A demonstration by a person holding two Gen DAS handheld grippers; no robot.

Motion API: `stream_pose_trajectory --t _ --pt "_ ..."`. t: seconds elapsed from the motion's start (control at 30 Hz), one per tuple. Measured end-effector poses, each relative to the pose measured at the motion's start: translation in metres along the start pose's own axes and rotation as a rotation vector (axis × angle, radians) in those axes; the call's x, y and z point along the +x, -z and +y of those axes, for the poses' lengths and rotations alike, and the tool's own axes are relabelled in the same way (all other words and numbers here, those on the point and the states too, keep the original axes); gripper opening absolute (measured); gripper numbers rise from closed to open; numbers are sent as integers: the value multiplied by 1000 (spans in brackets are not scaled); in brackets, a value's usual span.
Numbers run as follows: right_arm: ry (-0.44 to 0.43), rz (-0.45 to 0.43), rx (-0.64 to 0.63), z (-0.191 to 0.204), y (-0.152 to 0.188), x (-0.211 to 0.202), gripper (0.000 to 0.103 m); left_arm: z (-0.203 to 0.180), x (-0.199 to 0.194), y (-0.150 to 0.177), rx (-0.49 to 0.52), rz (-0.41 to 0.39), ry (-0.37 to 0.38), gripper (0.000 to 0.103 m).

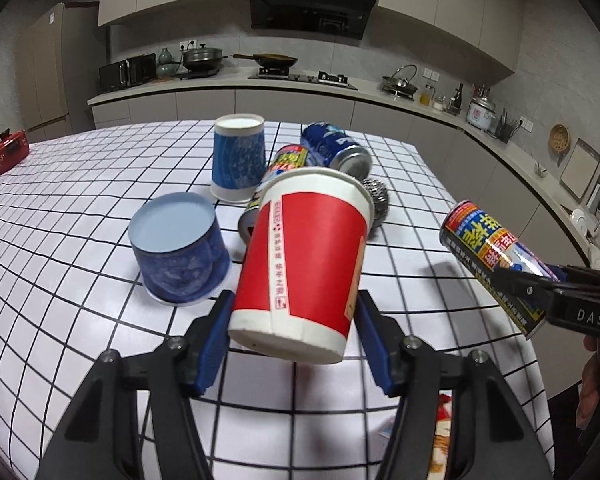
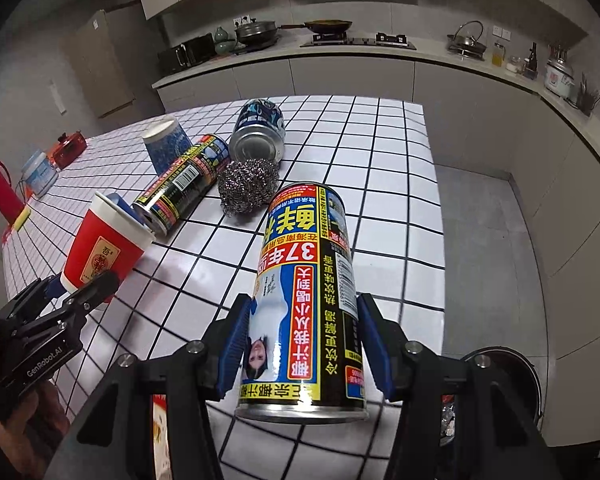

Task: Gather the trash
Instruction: 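Carry cup and spray can over the black bin and open both tools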

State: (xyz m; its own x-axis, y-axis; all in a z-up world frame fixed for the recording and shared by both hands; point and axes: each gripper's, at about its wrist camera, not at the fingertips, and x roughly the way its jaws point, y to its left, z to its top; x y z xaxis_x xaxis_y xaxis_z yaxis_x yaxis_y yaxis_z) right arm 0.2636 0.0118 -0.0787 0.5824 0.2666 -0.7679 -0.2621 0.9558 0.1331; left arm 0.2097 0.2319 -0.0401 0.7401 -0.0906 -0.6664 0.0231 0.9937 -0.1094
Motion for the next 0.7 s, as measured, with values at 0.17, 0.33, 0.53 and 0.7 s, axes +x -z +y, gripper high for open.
stream_pose_trajectory --t 0.17,0.33,0.53,0.7 --pt "-12 -15 -5 -9 6 -17 56 -13 -10 4 -9 -13 -4 60" --pt "-20 -32 -16 -16 13 -34 55 -25 -19 7 -10 -22 -5 60" --pt "-28 -56 -16 -29 19 -54 55 -47 -27 10 -1 -31 6 59" --pt "-17 -73 -5 -47 22 -71 55 -71 -31 10 20 -41 27 59"
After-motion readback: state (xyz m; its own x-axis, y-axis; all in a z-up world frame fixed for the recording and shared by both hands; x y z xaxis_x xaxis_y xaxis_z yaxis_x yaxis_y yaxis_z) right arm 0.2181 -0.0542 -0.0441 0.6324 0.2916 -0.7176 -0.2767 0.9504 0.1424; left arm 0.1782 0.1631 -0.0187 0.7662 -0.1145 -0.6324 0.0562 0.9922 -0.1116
